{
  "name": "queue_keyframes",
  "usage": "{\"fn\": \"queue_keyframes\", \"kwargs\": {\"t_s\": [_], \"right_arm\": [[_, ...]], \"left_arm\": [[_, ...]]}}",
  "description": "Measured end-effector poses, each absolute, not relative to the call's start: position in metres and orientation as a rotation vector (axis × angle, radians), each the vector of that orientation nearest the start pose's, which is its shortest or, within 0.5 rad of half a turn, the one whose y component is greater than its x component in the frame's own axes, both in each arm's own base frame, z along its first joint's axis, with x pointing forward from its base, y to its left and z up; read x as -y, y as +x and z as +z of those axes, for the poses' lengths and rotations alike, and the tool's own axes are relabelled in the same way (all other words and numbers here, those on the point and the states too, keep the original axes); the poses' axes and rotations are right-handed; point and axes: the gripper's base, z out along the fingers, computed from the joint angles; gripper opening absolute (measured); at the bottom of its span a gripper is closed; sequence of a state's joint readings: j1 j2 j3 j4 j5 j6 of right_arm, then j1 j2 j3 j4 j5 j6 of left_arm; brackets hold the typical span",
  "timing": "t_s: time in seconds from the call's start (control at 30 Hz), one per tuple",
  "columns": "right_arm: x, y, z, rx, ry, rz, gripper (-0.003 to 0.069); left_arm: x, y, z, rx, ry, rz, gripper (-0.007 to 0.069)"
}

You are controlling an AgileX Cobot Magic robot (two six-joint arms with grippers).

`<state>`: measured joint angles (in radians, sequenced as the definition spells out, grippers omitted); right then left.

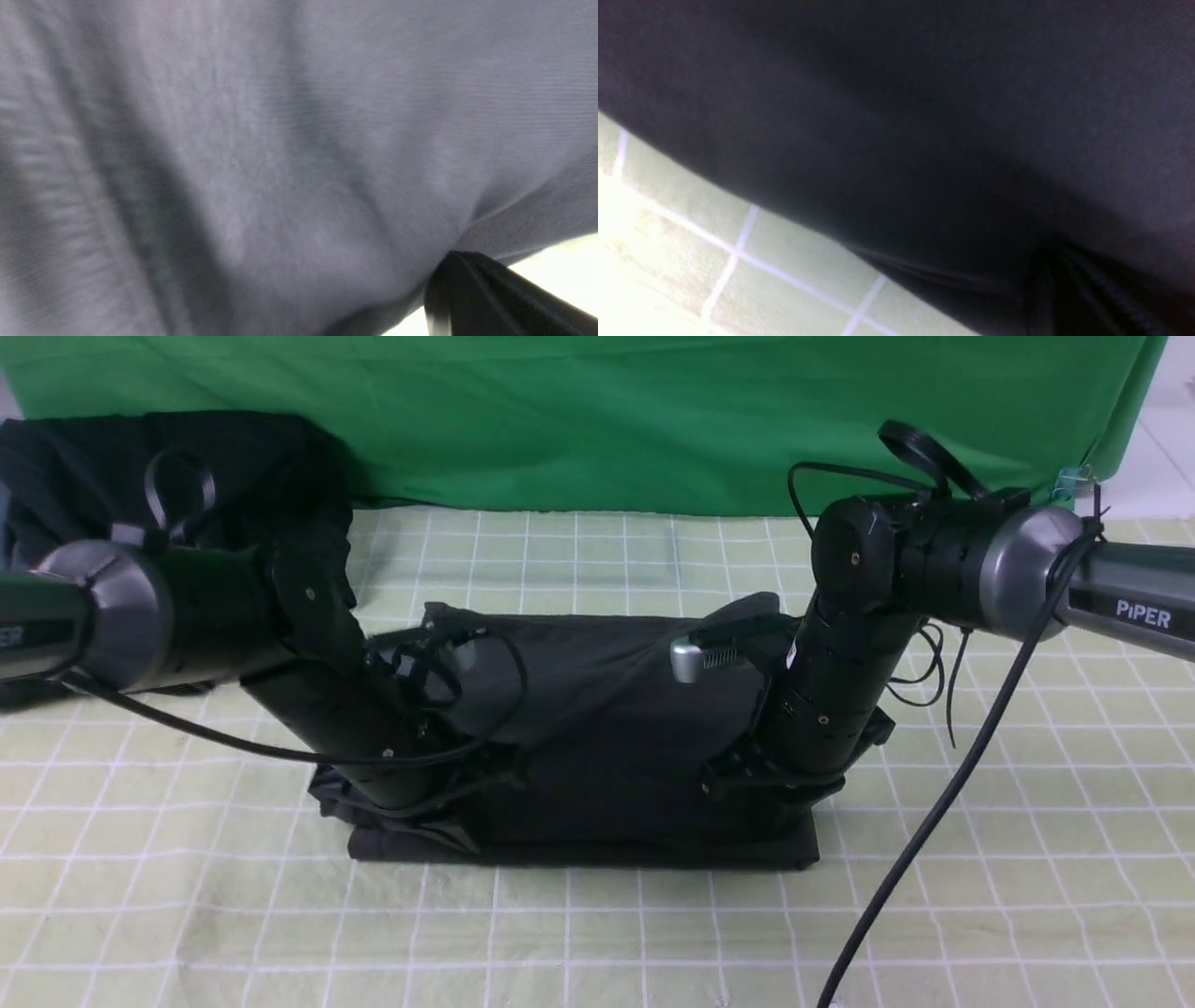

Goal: Fold a long-sleeved shirt over a green coffee tablecloth.

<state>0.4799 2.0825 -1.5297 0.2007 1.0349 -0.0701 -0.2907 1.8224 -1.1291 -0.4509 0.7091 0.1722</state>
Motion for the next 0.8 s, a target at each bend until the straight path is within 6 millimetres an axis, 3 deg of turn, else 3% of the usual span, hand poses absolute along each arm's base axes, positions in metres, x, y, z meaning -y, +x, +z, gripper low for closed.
{"fn": "queue_keyframes", "kwargs": {"t_s": [0.07, 0.17, 0.2, 0.27, 0.33, 0.4, 0.43, 0.5, 0.57, 0.63, 0.8], "right_arm": [[-0.203, 0.358, 0.172, -3.007, -0.704, 0.273, -0.0001], [-0.193, 0.354, 0.203, -2.94, -0.716, 0.185, -0.0001], [-0.193, 0.353, 0.209, -2.926, -0.712, 0.185, -0.0001], [-0.185, 0.343, 0.253, -2.813, -0.697, 0.185, -0.0001], [-0.18, 0.333, 0.283, -2.737, -0.676, 0.203, -0.0001], [-0.17, 0.314, 0.326, -2.615, -0.644, 0.236, -0.0001], [-0.168, 0.311, 0.334, -2.59, -0.638, 0.242, -0.0001], [-0.154, 0.286, 0.373, -2.435, -0.599, 0.278, -0.0001], [-0.146, 0.27, 0.39, -2.344, -0.577, 0.295, -0.0001], [-0.126, 0.236, 0.416, -2.144, -0.531, 0.31, -0.0001], [-0.086, 0.166, 0.431, -1.728, -0.423, 0.347, -0.0001]], "left_arm": [[0.122, 0.33, 0.19, -2.823, 0.218, -0.504, -0.0004], [0.103, 0.33, 0.226, -2.705, 0.15, -0.495, -0.0004], [0.101, 0.331, 0.228, -2.698, 0.143, -0.494, -0.0004], [0.078, 0.335, 0.254, -2.626, 0.063, -0.483, -0.0004], [0.064, 0.337, 0.264, -2.622, 0.023, -0.482, -0.0004], [0.046, 0.336, 0.273, -2.649, -0.01, -0.49, -0.0004], [0.044, 0.335, 0.274, -2.653, -0.009, -0.491, -0.0004], [0.032, 0.328, 0.281, -2.67, -0.002, -0.488, -0.0004], [0.027, 0.323, 0.287, -2.663, 0.002, -0.482, -0.0004], [0.021, 0.307, 0.306, -2.601, 0.01, -0.46, -0.0004], [0.021, 0.253, 0.335, -2.395, 0.031, -0.41, -0.0004]]}}
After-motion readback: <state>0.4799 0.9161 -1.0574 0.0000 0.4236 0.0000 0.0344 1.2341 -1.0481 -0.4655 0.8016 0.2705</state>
